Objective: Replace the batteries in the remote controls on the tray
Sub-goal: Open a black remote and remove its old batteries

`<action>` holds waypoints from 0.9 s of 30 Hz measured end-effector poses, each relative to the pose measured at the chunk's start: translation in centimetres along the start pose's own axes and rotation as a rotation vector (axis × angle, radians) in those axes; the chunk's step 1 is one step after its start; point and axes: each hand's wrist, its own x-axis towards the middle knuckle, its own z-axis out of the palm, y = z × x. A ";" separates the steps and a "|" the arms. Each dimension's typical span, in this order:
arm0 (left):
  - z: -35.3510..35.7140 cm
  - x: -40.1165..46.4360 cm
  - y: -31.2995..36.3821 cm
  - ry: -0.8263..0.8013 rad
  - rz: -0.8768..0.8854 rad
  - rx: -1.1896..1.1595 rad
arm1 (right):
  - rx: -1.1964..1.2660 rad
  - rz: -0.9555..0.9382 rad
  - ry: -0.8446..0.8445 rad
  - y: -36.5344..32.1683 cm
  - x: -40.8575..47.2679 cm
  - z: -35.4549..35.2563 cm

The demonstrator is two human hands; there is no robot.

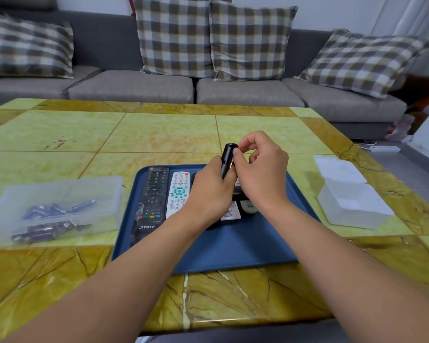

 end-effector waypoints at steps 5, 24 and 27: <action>0.1 -0.1 0.0 0.008 0.010 0.052 | 0.032 0.005 0.049 0.0 0.0 0.7; 1.0 -0.3 -0.1 -0.020 -0.025 0.101 | 0.183 0.147 0.038 1.5 -0.6 1.1; 1.1 -0.3 -0.3 -0.019 -0.029 0.092 | 0.196 0.177 0.035 1.8 -0.7 1.3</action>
